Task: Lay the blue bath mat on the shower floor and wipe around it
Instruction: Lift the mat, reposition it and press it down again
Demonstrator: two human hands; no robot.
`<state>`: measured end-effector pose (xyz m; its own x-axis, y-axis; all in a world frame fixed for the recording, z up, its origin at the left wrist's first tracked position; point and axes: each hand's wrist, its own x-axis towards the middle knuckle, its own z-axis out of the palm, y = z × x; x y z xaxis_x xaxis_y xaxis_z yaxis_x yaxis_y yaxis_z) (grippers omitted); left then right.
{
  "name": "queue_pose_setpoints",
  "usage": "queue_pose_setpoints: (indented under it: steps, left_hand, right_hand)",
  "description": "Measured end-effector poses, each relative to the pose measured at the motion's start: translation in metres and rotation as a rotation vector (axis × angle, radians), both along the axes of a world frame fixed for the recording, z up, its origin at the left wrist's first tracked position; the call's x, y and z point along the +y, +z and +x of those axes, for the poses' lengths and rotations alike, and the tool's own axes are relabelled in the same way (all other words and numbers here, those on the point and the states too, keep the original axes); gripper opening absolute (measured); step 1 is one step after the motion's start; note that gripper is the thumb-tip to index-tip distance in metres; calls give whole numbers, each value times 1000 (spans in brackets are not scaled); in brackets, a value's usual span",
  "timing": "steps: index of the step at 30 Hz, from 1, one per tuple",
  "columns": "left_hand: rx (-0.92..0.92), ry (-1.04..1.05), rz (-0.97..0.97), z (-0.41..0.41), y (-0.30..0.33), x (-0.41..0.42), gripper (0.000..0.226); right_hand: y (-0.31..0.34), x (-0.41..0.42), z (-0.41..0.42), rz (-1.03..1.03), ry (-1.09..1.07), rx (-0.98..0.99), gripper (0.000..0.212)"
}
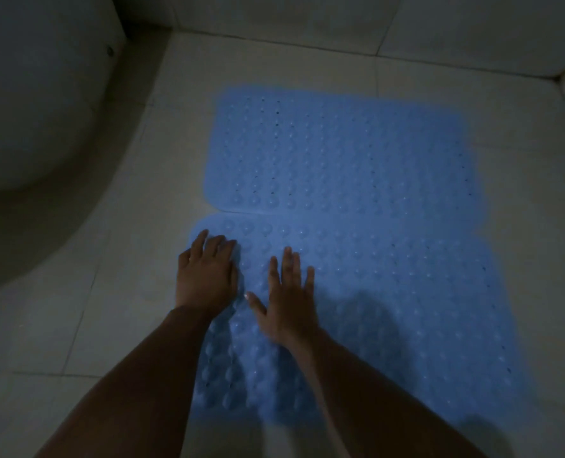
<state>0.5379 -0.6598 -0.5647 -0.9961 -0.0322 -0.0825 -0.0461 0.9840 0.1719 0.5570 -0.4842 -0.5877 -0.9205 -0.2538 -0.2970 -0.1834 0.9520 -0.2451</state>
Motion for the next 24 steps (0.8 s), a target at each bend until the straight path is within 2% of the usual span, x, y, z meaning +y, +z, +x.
queue_pose_setpoints:
  steps: [5, 8, 13, 15, 19, 21, 24]
  left_hand:
    - [69, 14, 32, 3, -9, 0, 52]
    - [58, -19, 53, 4, -15, -1, 54]
    - [4, -103, 34, 8, -16, -3, 57]
    - [5, -141, 39, 10, -11, -1, 57]
    - [-17, -212, 72, 15, -7, 13, 57]
    - [-66, -235, 63, 18, -17, 22, 63]
    - [-94, -223, 19, 22, -35, 31, 83]
  right_hand:
    - [-5, -1, 10, 52, 27, 138, 90]
    - [-6, -4, 9, 59, 38, 100, 94]
    - [8, 1, -6, 30, 36, -85, 96]
    - [22, 0, -22, -1, 23, -134, 87]
    - [57, 7, -73, -107, -46, -182, 53]
    - [66, 14, -89, -127, -50, -104, 48]
    - [63, 22, -97, -133, -50, 10, 54]
